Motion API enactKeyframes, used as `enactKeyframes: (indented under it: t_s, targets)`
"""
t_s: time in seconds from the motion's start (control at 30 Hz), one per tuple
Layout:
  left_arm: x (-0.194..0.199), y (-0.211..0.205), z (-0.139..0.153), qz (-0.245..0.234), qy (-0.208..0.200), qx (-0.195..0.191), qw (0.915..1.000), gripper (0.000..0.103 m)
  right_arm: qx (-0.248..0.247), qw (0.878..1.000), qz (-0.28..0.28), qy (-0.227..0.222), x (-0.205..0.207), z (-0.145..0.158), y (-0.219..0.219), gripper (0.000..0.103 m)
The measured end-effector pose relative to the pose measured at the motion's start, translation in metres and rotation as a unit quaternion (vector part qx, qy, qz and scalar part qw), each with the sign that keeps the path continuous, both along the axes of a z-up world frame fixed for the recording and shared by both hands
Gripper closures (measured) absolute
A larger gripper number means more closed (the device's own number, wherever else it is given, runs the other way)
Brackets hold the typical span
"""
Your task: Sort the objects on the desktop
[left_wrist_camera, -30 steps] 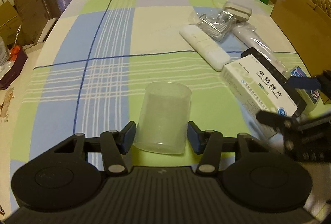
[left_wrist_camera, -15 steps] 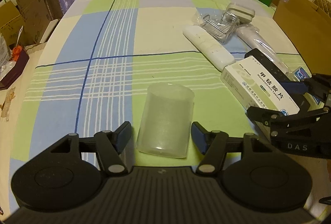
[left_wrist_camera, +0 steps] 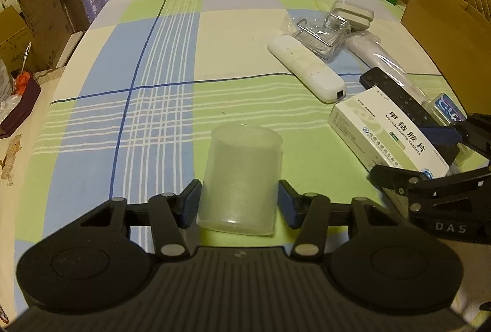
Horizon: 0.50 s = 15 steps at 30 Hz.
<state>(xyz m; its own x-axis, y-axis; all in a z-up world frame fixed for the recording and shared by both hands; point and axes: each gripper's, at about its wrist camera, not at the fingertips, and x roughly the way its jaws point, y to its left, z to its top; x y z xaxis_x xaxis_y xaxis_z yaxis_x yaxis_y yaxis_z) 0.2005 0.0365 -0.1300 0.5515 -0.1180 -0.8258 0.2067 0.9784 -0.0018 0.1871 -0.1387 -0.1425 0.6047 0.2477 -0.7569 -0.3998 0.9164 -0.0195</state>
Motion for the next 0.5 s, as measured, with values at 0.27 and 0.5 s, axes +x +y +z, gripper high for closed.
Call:
enactKeyframes:
  t_s: [0.27, 0.5]
  targets:
    - [-0.012, -0.005, 0.019, -0.006, -0.005, 0.001, 1.0000, 0.055, 0.009, 1.000, -0.011, -0.013, -0.016, 0.026, -0.012, 0.033]
    - [-0.030, -0.025, 0.050, -0.024, -0.021, 0.002, 0.9995, 0.055, 0.016, 0.999, -0.024, -0.029, -0.029, 0.054, -0.027, 0.033]
